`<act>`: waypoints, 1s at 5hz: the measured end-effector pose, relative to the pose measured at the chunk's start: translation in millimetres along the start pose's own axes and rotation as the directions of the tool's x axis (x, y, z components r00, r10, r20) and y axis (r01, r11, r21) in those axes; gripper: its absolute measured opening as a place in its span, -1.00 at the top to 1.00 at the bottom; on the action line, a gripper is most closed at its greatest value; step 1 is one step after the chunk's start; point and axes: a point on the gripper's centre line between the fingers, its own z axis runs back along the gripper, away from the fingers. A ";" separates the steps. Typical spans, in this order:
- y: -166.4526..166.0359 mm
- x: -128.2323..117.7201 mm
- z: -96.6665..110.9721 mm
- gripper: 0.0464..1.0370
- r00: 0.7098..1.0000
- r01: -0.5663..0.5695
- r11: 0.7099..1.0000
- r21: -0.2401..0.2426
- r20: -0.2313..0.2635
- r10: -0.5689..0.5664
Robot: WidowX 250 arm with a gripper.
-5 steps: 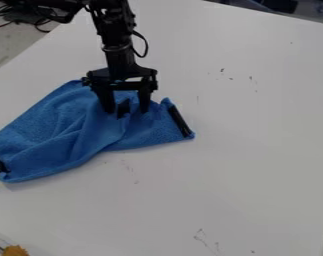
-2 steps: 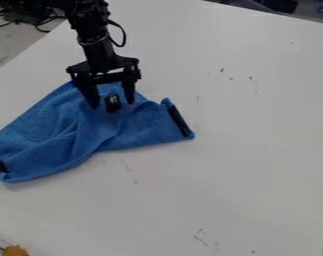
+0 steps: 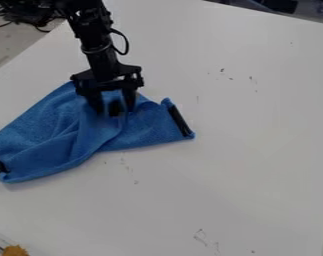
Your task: Unfold cloth from the top left the bottom right
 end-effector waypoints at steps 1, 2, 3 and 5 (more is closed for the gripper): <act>-2.2 2.7 1.9 0.11 1.000 0.009 1.000 0.003 0.001 -0.009; -2.4 3.0 -0.8 0.63 1.000 0.011 1.000 0.005 -0.012 -0.011; -1.3 2.8 -0.8 0.93 1.000 0.014 1.000 0.012 -0.013 -0.014; -2.7 10.2 11.6 0.99 0.998 0.061 0.996 0.063 -0.026 -0.060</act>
